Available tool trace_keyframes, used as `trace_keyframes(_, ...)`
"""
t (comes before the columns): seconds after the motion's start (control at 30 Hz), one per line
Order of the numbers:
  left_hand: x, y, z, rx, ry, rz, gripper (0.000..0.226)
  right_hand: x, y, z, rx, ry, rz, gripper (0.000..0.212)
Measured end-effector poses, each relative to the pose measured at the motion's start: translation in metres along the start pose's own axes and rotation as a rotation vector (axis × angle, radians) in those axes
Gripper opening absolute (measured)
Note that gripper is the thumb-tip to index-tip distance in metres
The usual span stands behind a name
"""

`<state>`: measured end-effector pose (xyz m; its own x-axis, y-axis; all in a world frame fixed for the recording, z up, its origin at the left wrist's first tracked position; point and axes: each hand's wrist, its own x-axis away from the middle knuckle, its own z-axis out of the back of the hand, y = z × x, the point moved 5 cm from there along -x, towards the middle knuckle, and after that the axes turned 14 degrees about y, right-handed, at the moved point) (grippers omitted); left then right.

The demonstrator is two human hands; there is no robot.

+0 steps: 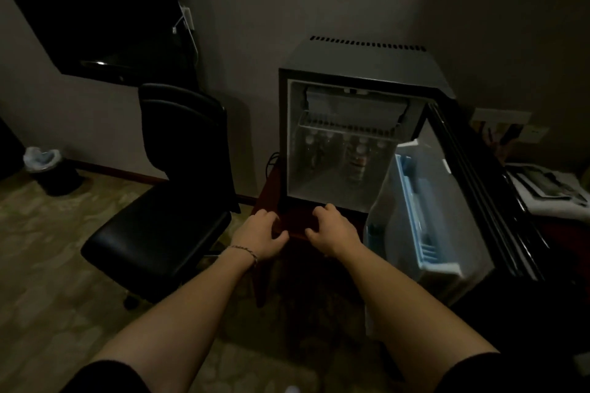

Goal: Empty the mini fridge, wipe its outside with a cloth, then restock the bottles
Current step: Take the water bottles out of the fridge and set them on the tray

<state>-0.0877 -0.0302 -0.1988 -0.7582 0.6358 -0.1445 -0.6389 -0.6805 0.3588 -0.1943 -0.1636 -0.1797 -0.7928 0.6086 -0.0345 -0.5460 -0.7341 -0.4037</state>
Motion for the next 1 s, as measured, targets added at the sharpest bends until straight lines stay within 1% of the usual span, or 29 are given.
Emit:
trace_keyframes(0.13,-0.060,0.002,-0.007,-0.011,-0.044,-0.044,0.051,-0.050,0.018,-0.002,0.044,0.011,-0.065,0.042)
trace_keyframes(0.2,-0.087,0.008,-0.013,-0.008,-0.049,-0.077,0.050,-0.071,0.027,0.000,0.071,0.040,-0.095,0.042)
trace_keyframes(0.33,-0.132,0.023,-0.029,0.018,-0.110,-0.152,0.050,-0.104,0.043,0.003,0.094,0.048,-0.159,0.046)
trace_keyframes(0.5,-0.185,0.043,-0.045,0.021,-0.163,-0.252,0.051,-0.142,0.059,0.006,0.098,0.057,-0.228,0.043)
trace_keyframes(0.6,-0.217,0.052,-0.059,-0.024,-0.178,-0.265,0.050,-0.164,0.069,0.010,0.097,0.052,-0.289,0.042)
trace_keyframes(0.67,-0.240,0.055,-0.068,-0.063,-0.225,-0.249,0.049,-0.180,0.079,0.014,0.106,0.035,-0.359,0.041)
trace_keyframes(0.73,-0.263,0.057,-0.078,-0.080,-0.279,-0.258,0.057,-0.196,0.089,0.015,0.100,0.002,-0.431,0.032)
trace_keyframes(0.77,-0.275,0.058,-0.083,-0.069,-0.283,-0.262,0.064,-0.204,0.094,0.016,0.089,-0.016,-0.469,0.028)
trace_keyframes(0.8,-0.287,0.058,-0.087,-0.042,-0.277,-0.261,0.069,-0.212,0.100,0.015,0.063,-0.028,-0.513,0.028)
trace_keyframes(0.87,-0.306,0.064,-0.092,0.025,-0.248,-0.282,0.070,-0.228,0.109,0.010,-0.010,-0.026,-0.554,0.041)
trace_keyframes(0.93,-0.315,0.071,-0.095,0.061,-0.243,-0.329,0.068,-0.244,0.114,0.005,-0.074,0.029,-0.514,0.059)
trace_keyframes(1.0,-0.321,0.075,-0.100,0.115,-0.251,-0.313,0.066,-0.254,0.117,0.006,-0.123,0.094,-0.496,0.066)
